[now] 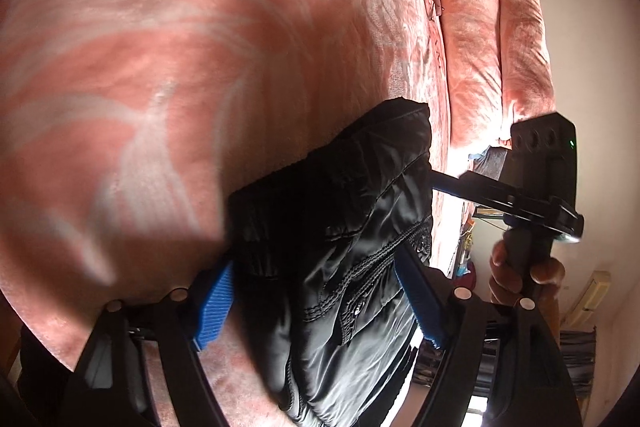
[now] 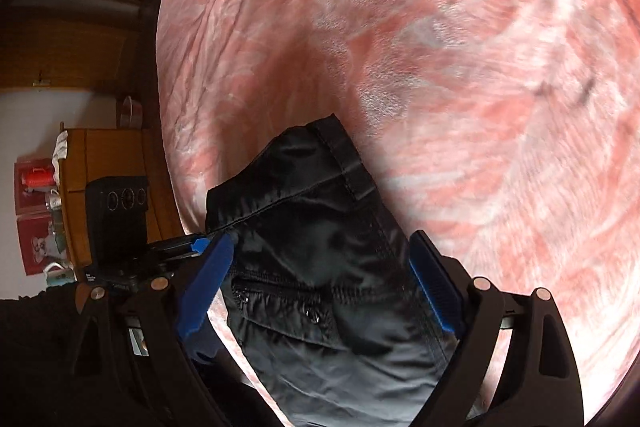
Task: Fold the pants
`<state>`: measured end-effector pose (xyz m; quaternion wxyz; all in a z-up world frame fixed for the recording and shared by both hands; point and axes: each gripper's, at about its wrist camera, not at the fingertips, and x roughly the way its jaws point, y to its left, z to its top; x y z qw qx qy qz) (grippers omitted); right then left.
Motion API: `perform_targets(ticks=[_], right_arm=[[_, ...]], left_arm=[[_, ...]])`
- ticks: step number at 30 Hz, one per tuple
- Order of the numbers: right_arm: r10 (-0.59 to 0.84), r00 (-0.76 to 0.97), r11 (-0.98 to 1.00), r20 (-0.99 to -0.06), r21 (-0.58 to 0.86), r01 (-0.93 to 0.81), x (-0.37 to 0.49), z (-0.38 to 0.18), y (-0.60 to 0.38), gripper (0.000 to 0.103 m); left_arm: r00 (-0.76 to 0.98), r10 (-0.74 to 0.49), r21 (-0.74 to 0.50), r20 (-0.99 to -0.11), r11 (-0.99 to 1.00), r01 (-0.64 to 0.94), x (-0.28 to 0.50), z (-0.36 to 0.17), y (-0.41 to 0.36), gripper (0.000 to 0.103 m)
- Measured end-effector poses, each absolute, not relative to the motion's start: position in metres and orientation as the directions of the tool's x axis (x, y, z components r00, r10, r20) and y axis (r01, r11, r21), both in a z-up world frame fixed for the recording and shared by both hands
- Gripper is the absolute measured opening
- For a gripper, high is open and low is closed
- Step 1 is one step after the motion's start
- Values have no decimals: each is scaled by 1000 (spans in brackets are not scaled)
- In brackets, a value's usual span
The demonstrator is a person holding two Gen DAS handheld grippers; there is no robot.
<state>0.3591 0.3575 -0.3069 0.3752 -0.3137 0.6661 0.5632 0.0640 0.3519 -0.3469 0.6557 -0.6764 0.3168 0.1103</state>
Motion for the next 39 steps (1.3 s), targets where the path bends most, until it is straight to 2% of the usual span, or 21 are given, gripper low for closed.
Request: perform_targets(ticks=[3, 8, 9, 10, 11, 13, 16, 24, 33, 39], right_arm=[[-47, -537, 136, -842, 527, -839, 354, -321, 368, 89], [-77, -552, 107, -830, 544, -832, 350, -333, 374, 87], [-76, -552, 106, -830, 544, -832, 350, -334, 375, 79], [-74, -556, 103, -828, 548, -830, 350, -334, 375, 66], [-73, -552, 101, -831, 544, -833, 351, -333, 375, 61], [-70, -534, 91, -842, 528, -844, 352, -328, 372, 46], [-54, -516, 77, -855, 512, -856, 354, -311, 365, 35], [21, -417, 60, -909, 417, -907, 348, -235, 338, 31], [127, -265, 102, -956, 279, -955, 348, -130, 269, 31], [198, -184, 151, -963, 215, -965, 340, -81, 213, 30]], left_arm=[[773, -286, -814, -566, 49, -578, 63, -348, 353, 75], [759, -281, -797, -587, 35, -603, 62, -348, 352, 64], [755, -281, -792, -593, 34, -609, 62, -348, 352, 62], [749, -279, -786, -601, 36, -618, 62, -348, 352, 54], [744, -280, -781, -607, 38, -624, 62, -347, 351, 46], [745, -282, -783, -605, 41, -621, 61, -346, 351, 41], [757, -281, -797, -590, 58, -601, 59, -339, 349, 35], [788, -262, -830, -557, 175, -529, 63, -283, 341, 33], [826, -275, -854, -492, 336, -397, 71, -195, 308, 32], [830, -306, -846, -466, 428, -318, 77, -141, 275, 32]])
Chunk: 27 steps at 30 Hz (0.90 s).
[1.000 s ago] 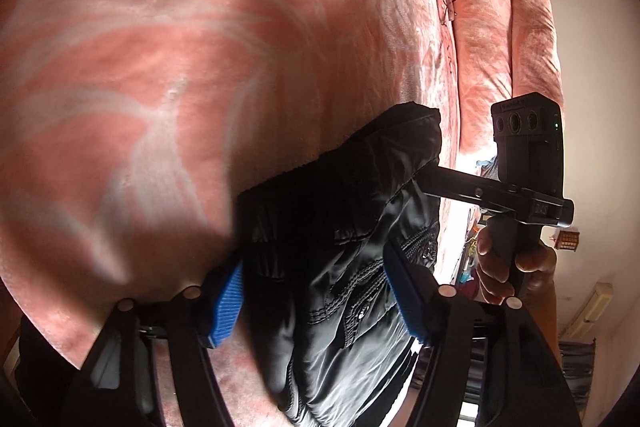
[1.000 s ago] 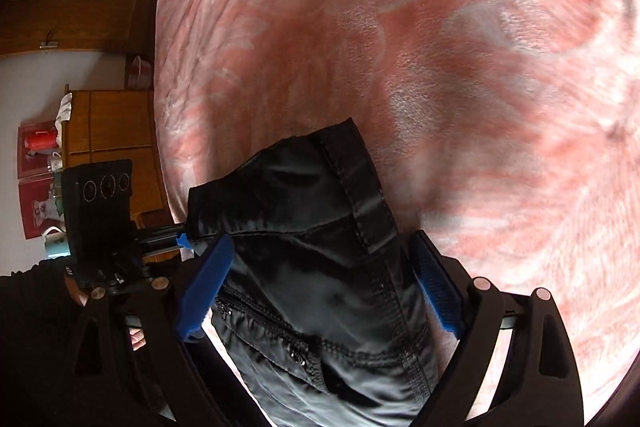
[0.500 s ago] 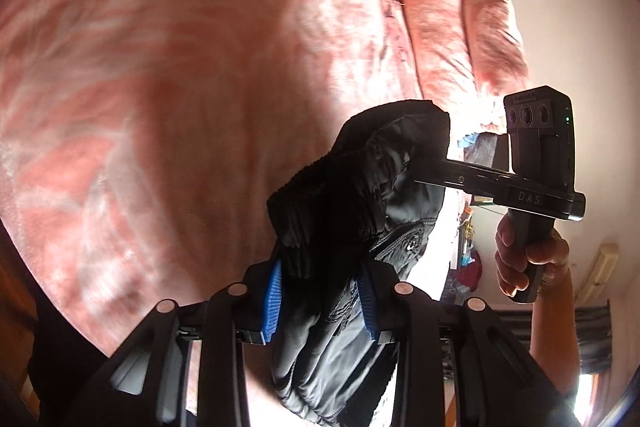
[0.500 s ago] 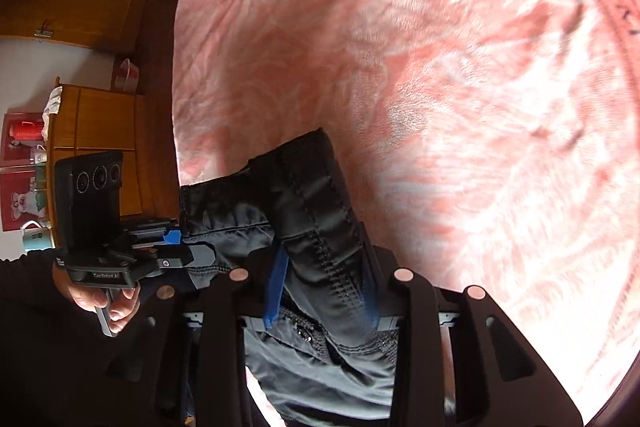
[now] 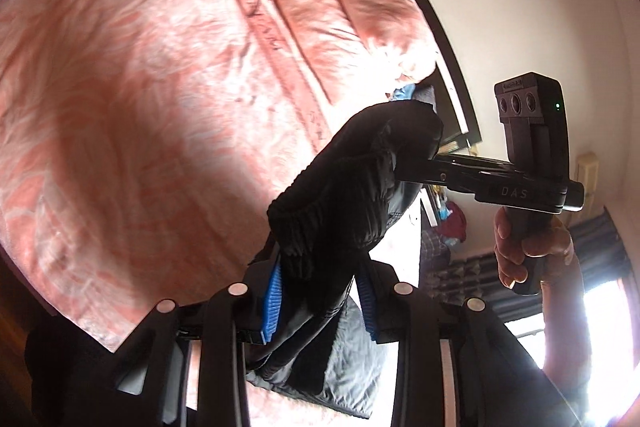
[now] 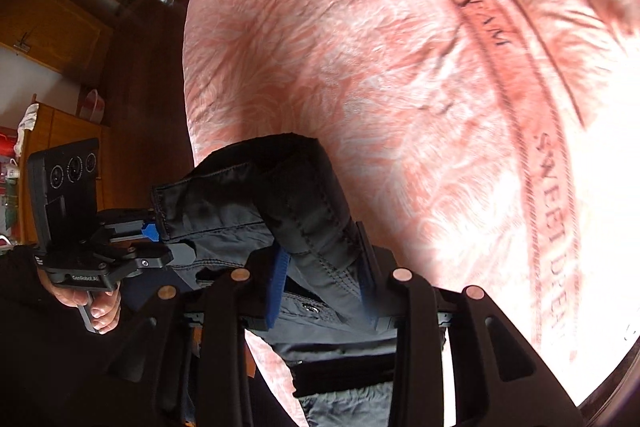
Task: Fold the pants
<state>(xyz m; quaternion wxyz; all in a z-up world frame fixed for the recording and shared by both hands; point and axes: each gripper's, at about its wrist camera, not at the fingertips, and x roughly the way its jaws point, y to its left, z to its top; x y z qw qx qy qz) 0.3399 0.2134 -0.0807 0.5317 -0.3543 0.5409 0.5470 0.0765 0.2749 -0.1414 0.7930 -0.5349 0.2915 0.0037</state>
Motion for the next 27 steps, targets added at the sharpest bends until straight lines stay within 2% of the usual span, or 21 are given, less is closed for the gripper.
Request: perform_targets(ticks=[12, 27], right_arm=[[307, -66, 273, -949, 154, -949, 340, -15, 95, 30], [405, 14, 397, -914, 162, -904, 353, -3, -32, 30]], left_arm=[[811, -364, -771, -458, 617, -158, 94, -58, 184, 32], [756, -413, -633, -508, 774, -3, 109, -13, 77, 32]])
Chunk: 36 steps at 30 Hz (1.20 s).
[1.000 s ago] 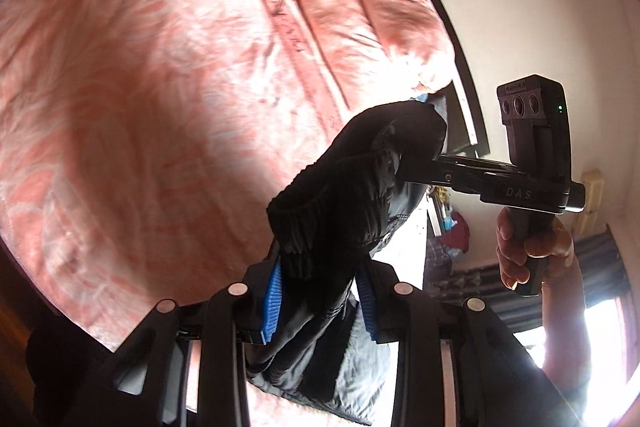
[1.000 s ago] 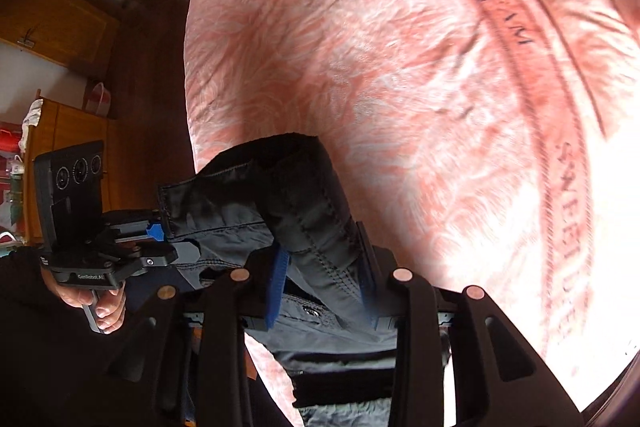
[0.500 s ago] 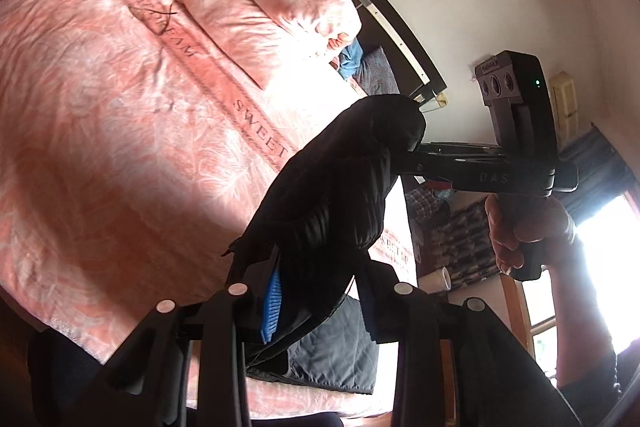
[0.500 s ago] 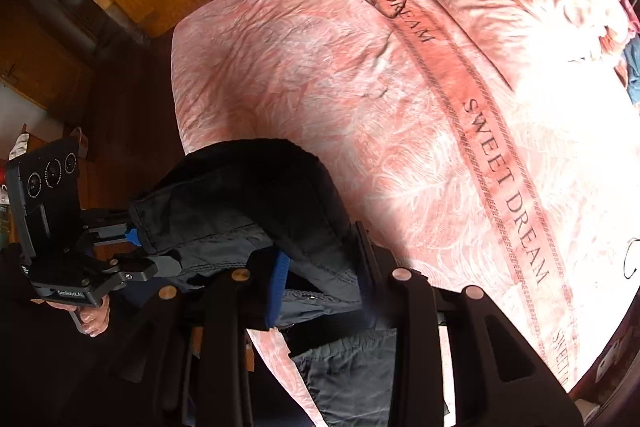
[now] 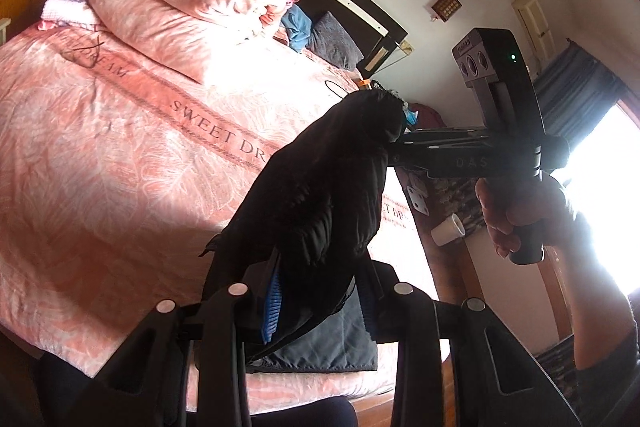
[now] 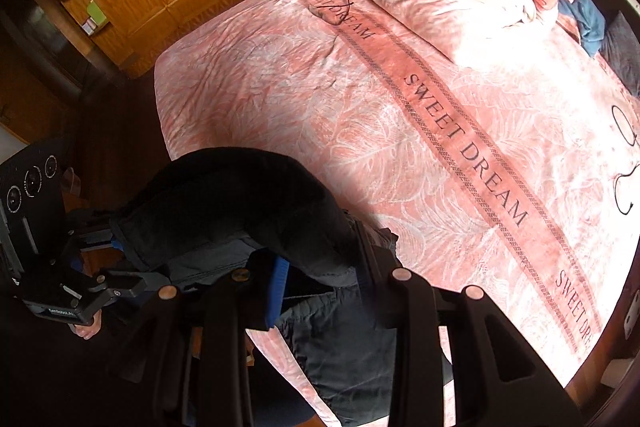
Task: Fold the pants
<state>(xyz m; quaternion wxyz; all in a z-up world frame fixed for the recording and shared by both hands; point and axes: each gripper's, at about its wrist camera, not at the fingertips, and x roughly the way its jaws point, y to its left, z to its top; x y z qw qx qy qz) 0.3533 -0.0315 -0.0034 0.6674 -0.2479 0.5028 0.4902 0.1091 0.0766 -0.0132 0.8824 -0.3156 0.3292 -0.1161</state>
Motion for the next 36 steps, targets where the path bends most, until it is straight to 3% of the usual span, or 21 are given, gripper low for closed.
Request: perform_targets(ticks=[36], right_arm=[[458, 105, 472, -883, 141, -870, 361, -50, -184, 28]], left_arm=[[617, -500, -473, -608, 852, 224, 135, -18, -78, 32]])
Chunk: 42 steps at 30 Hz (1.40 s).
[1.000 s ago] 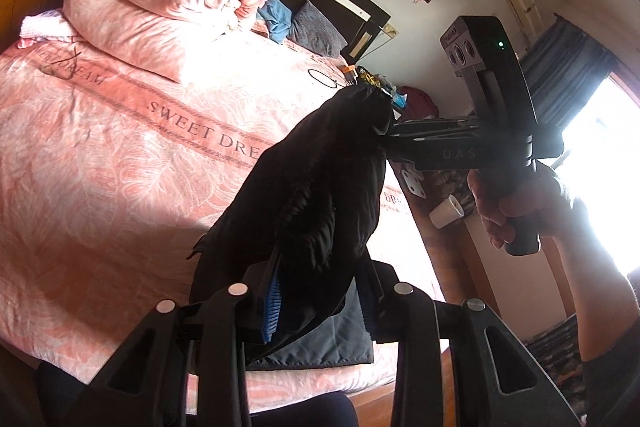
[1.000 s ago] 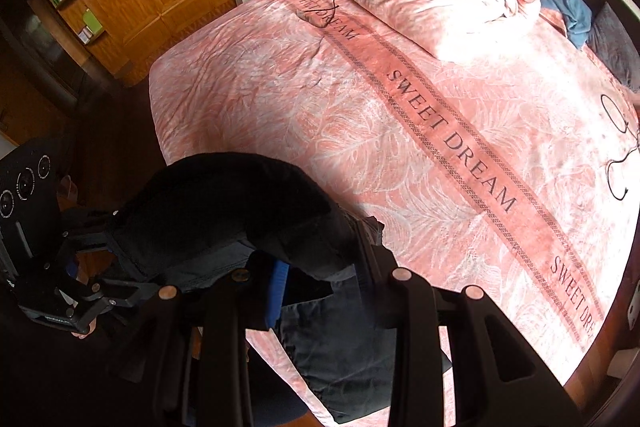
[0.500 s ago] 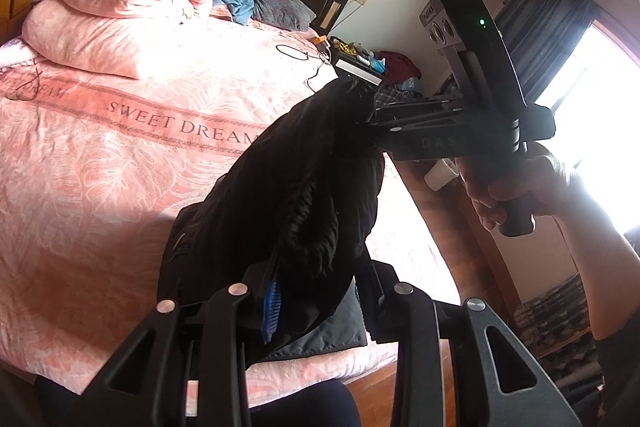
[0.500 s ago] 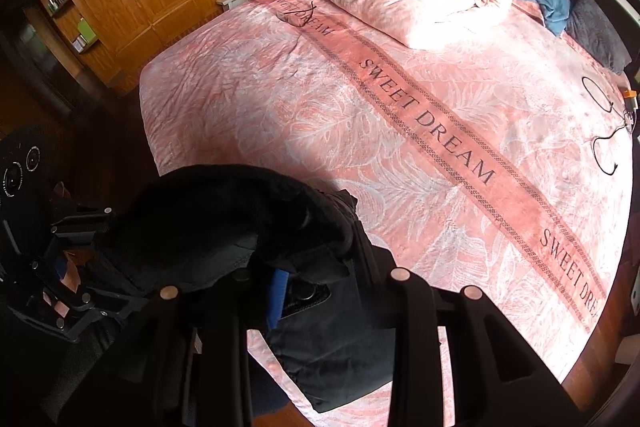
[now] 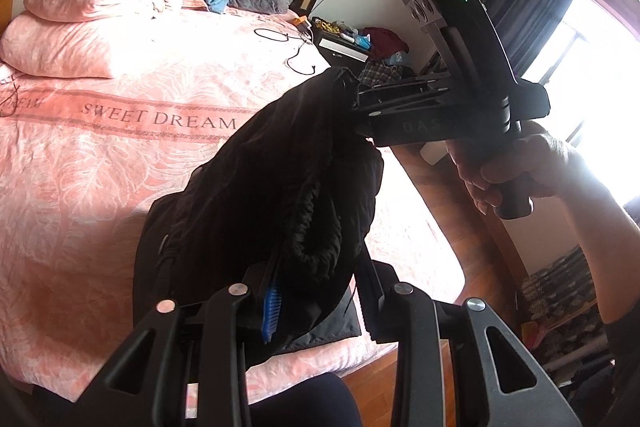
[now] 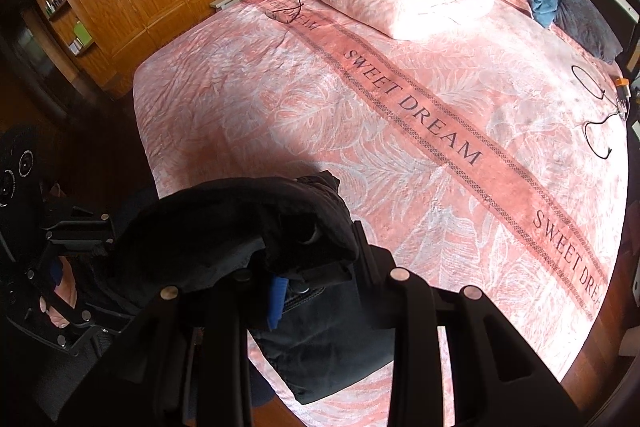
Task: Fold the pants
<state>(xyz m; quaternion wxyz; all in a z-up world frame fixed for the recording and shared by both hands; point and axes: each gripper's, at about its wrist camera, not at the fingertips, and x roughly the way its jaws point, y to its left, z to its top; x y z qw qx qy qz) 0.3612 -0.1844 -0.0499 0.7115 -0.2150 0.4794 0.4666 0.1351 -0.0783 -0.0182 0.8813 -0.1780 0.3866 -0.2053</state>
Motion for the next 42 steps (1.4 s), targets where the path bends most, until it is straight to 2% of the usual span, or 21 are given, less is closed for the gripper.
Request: perform_targets(ticks=[42], right_arm=[[441, 99, 466, -892, 133, -875, 372, -115, -244, 28]], left_arm=[[486, -498, -402, -719, 867, 294, 163, -66, -159, 32]])
